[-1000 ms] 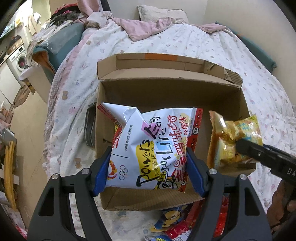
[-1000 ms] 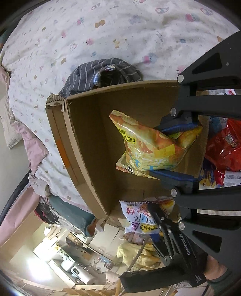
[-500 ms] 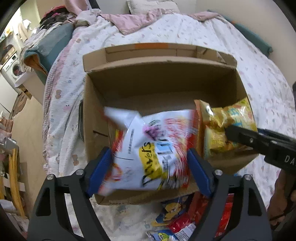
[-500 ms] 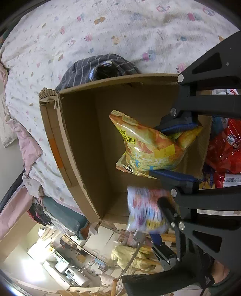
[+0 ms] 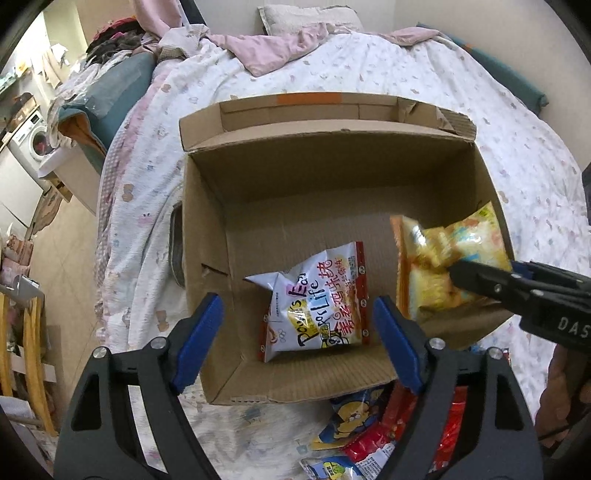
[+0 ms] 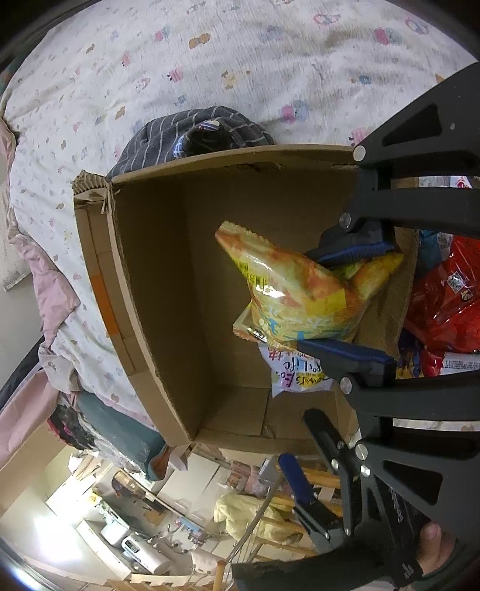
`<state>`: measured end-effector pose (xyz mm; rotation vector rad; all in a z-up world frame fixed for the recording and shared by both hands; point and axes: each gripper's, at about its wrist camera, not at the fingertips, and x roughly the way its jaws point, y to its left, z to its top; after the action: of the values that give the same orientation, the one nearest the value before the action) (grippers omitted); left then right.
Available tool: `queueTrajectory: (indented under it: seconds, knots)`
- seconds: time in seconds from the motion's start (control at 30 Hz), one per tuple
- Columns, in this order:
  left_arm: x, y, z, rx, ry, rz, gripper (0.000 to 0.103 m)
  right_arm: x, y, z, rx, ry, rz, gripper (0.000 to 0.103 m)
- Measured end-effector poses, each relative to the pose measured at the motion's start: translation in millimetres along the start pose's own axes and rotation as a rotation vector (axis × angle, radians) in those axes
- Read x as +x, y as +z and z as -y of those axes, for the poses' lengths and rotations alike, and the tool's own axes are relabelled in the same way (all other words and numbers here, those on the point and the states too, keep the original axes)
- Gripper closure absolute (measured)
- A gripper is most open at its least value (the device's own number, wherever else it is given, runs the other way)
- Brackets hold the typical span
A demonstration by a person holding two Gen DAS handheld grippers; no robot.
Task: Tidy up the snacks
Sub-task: 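Carry both bags into the box and open both tools to release them, then lower the left tool to the pile and grasp the blue snack bag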
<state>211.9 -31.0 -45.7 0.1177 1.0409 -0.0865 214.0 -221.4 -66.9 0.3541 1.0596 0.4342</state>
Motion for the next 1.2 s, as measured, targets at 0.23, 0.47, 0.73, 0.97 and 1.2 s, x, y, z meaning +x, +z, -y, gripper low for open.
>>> queueTrajectory:
  seconds: [0.23, 0.47, 0.73, 0.97, 1.2]
  knots:
    - [-0.9, -0.2, -3.8, -0.018, 0.002, 0.003, 0.022, -20.5, 1.0, -4.3, -0.017, -0.011, 0.106, 0.018]
    - [0.1, -1.0, -4.8, -0.024, 0.008, 0.009, 0.022, -24.2, 2.8, -3.8, -0.018, -0.012, 0.112, 0.018]
    - [-2.5, -1.6, -5.3, -0.037, -0.004, 0.009, 0.022, -27.6, 5.4, -2.4, -0.015, -0.020, 0.125, 0.017]
    - [-23.6, -15.1, -7.4, -0.057, -0.020, 0.029, 0.022, -49.7, -6.2, -5.8, 0.010, -0.023, 0.157, 0.017]
    - [-48.8, -30.2, -8.7, -0.080, -0.016, 0.055, 0.022, -68.4, -28.5, -17.7, -0.003, -0.028, 0.167, 0.018]
